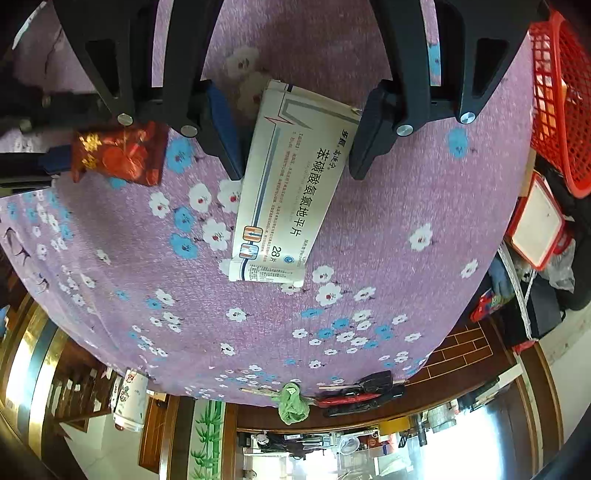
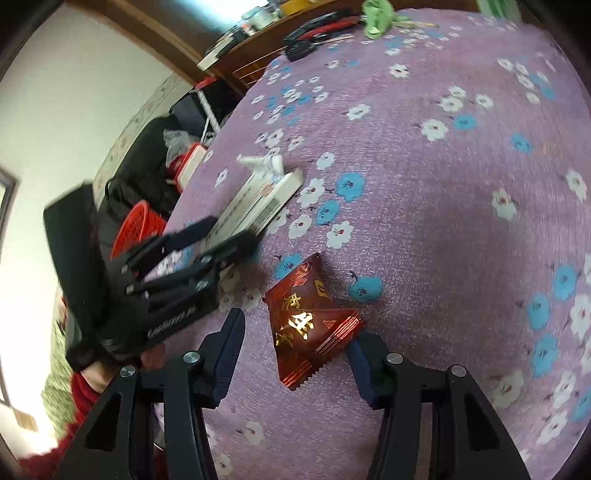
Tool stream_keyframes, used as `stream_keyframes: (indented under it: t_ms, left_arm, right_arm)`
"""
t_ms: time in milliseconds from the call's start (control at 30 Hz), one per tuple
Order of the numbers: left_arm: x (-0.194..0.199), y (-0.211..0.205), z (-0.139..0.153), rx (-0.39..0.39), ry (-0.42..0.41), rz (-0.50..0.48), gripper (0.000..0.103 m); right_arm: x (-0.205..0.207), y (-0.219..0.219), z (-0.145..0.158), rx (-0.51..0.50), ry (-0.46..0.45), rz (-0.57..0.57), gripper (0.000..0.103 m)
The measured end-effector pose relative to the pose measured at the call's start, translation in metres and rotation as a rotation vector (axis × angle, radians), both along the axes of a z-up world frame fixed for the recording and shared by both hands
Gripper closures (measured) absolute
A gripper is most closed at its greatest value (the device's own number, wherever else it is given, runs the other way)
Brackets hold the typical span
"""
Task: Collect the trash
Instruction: 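Grasp the white medicine box with the left tool while the right tool grasps the red snack bag, then lift the white box with the left tool while the right tool lifts the red snack bag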
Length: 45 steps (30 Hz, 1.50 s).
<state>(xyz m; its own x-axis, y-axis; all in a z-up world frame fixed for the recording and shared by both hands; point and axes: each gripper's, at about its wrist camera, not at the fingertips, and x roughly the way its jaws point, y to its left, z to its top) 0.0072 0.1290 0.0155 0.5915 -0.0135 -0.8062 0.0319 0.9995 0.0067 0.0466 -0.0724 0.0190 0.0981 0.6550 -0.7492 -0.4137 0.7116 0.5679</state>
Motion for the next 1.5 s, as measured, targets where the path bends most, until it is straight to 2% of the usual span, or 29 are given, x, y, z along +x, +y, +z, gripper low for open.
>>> stream_keyframes:
  t_ms: [67, 133, 467, 500, 533, 567, 767, 800, 900, 1067, 1200, 1300, 1400, 1500]
  left_arm:
    - [-0.006, 0.001, 0.001, -0.022, -0.005, 0.007, 0.047]
    - [-0.013, 0.002, 0.002, -0.044, -0.016, 0.013, 0.047]
    - [-0.054, 0.013, 0.022, -0.107, -0.1, 0.052, 0.049]
    - [-0.059, 0.014, 0.025, -0.11, -0.111, 0.053, 0.056]
    - [-0.063, 0.015, 0.027, -0.112, -0.115, 0.048, 0.072]
    - [-0.066, 0.016, 0.029, -0.118, -0.113, 0.047, 0.075]
    - [-0.074, 0.024, 0.026, -0.138, -0.098, 0.056, 0.074]
    - [-0.075, 0.025, 0.025, -0.139, -0.096, 0.053, 0.072]
    - [-0.077, 0.029, 0.027, -0.131, -0.1, 0.064, 0.04]
    - [-0.067, 0.028, 0.023, -0.13, -0.068, 0.063, 0.035]
    - [-0.055, 0.012, 0.013, -0.085, -0.031, 0.056, 0.025]
    - [-0.044, 0.001, 0.002, -0.026, -0.001, 0.067, 0.025]
    - [-0.039, -0.001, -0.005, -0.019, 0.015, 0.066, 0.027]
    - [-0.038, 0.0, -0.004, -0.013, 0.005, 0.081, 0.048]
  right_arm:
    - [-0.001, -0.001, -0.001, -0.006, 0.012, -0.015, 0.064]
    - [-0.003, -0.002, -0.001, -0.009, 0.015, -0.035, 0.065]
    - [-0.046, -0.002, 0.025, 0.026, -0.099, -0.083, 0.065]
    - [-0.052, -0.001, 0.027, 0.027, -0.113, -0.082, 0.065]
    - [-0.057, -0.001, 0.028, 0.029, -0.122, -0.08, 0.065]
    - [-0.063, 0.0, 0.03, 0.03, -0.128, -0.08, 0.065]
    - [-0.077, 0.003, 0.035, 0.03, -0.144, -0.077, 0.065]
    - [-0.078, 0.001, 0.036, 0.032, -0.144, -0.082, 0.065]
    - [-0.078, -0.008, 0.04, 0.053, -0.149, -0.104, 0.065]
    - [-0.073, -0.023, 0.043, 0.084, -0.156, -0.143, 0.065]
    - [-0.067, -0.031, 0.043, 0.092, -0.15, -0.148, 0.065]
    - [-0.066, -0.035, 0.046, 0.1, -0.152, -0.144, 0.065]
    - [-0.066, -0.036, 0.049, 0.104, -0.163, -0.138, 0.065]
    - [-0.069, -0.035, 0.052, 0.104, -0.169, -0.132, 0.065]
